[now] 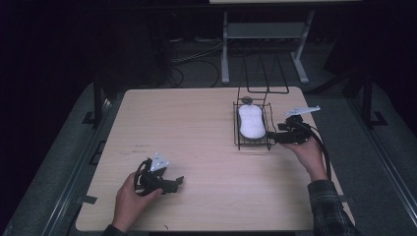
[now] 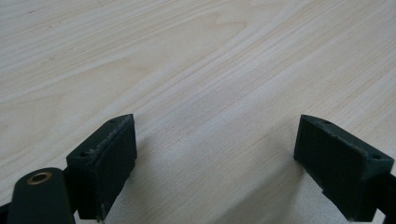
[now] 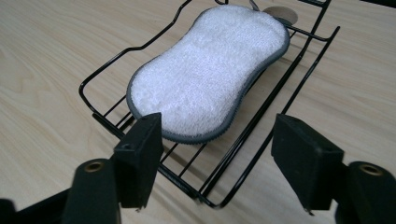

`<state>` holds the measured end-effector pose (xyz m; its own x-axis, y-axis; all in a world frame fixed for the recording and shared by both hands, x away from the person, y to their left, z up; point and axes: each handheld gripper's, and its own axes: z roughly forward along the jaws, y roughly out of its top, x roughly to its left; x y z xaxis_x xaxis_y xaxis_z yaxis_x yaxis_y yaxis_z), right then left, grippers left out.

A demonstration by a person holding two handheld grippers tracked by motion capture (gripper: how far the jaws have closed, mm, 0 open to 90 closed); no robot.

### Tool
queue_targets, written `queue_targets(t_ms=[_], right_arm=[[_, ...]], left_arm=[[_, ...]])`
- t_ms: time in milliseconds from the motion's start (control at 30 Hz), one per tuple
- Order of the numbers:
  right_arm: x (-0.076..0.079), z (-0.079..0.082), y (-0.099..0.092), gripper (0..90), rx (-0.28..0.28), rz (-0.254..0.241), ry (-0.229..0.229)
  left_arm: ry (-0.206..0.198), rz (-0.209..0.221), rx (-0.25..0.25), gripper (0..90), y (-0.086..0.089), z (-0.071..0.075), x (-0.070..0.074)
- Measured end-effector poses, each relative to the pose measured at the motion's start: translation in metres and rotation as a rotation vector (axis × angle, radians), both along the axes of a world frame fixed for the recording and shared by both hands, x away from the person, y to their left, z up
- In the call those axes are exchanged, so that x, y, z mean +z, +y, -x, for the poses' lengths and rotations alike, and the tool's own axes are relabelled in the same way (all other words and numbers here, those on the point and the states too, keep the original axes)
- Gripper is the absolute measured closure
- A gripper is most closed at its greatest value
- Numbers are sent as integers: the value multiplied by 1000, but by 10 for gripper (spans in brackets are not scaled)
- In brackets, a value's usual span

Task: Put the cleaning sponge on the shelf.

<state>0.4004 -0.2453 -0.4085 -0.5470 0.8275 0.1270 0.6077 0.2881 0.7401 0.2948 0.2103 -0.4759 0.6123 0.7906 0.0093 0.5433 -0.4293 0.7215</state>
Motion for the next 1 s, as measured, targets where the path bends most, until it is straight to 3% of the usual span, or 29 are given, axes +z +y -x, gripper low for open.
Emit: queue_targets(t_ms=[267, 533, 1000], right_arm=[[0, 16, -9, 240, -25, 4, -16], [-5, 38, -20, 228, -40, -8, -27], [-20, 83, -41, 197, -58, 17, -28]], left_arm=[[-1, 1, 0, 123, 0, 0, 0], [-2, 1, 0, 123, 0, 0, 0], [-4, 4, 1, 123, 0, 0, 0]])
